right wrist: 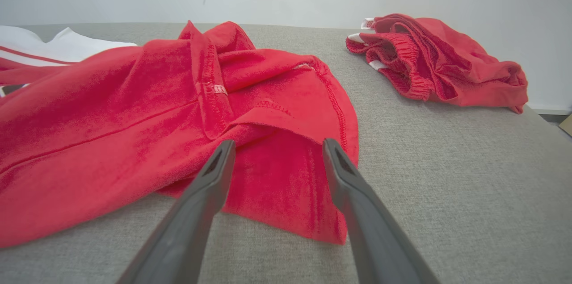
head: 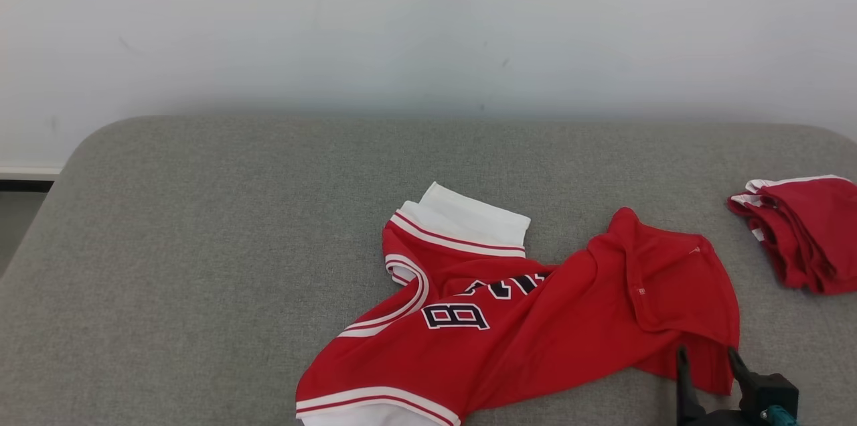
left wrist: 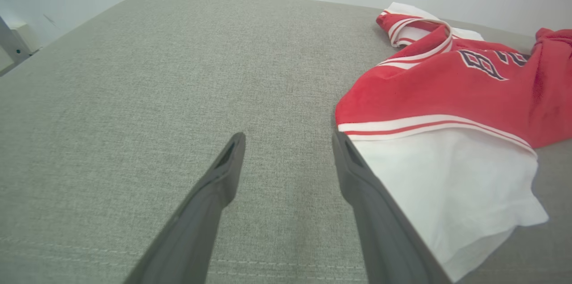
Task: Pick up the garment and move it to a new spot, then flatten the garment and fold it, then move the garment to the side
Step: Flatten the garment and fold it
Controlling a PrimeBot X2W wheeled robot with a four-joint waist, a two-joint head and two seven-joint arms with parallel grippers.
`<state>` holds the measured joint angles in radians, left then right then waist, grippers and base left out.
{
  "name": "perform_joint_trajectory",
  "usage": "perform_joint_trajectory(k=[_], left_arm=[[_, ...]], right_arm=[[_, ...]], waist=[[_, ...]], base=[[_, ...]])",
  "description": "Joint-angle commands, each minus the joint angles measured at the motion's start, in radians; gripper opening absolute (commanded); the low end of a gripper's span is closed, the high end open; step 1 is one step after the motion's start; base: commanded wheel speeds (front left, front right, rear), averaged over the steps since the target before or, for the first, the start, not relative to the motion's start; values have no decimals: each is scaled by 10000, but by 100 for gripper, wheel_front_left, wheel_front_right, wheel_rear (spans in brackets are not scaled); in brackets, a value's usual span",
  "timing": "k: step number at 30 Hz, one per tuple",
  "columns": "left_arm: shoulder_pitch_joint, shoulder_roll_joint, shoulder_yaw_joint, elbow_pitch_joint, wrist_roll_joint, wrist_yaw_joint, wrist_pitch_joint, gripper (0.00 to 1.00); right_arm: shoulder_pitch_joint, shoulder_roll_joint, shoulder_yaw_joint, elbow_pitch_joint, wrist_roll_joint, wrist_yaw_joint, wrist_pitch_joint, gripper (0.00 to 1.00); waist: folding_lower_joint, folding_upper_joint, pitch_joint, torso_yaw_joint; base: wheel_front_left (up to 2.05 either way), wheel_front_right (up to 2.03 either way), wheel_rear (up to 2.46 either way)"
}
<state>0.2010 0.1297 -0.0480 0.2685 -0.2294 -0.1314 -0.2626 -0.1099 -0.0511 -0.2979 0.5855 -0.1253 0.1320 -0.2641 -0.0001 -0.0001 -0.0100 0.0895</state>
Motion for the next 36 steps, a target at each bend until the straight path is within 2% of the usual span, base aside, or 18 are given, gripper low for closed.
perform_joint_trajectory(k=[1,6,13,17,24,27,31,32,36], left_arm=[[-98,-70,36,-106,78,16,-32,100],[-632,-235,-108,-454,216,17,-32,100],[-1605,-442,-531,-570,181,17,-32,100],[-1941,-553,-790,-473,121,17,-32,100],[-2177,-656,-931,-400,-27,17,-32,100],[-2215,-664,-875,-392,-60,17,-32,100],[-2254,-678,-866,-436,-34,17,-32,100],[-2260,-683,-864,-452,-32,17,-32,100],[-2437,-698,-911,-473,-81,17,-32,100]], right_arm=[[104,11,-51,-75,-31,-29,1,100],[-220,13,105,-453,-19,-29,-1,100],[-1154,4,1242,-546,49,-29,-1,100],[-1744,-159,1483,156,-325,-29,1,100],[-2470,-365,1213,1204,-937,-29,1,100],[-2575,-374,1165,1234,-1051,-29,1,86],[-2641,-379,1216,1150,-1113,-29,-1,54],[-2647,-374,1217,1147,-1115,-29,-1,40],[-2639,-378,1184,1083,-1089,-29,1,18]], waist=[[1,1,45,-7],[1,1,300,-101],[1,1,776,-250],[1,1,1042,-190],[1,1,1502,92],[1,1,1661,151],[1,1,1783,167],[1,1,1804,156],[1,1,1831,86]], base=[[0,0,0],[0,0,0],[0,0,0],[0,0,0],[0,0,0],[0,0,0],[0,0,0],[0,0,0],[0,0,0]])
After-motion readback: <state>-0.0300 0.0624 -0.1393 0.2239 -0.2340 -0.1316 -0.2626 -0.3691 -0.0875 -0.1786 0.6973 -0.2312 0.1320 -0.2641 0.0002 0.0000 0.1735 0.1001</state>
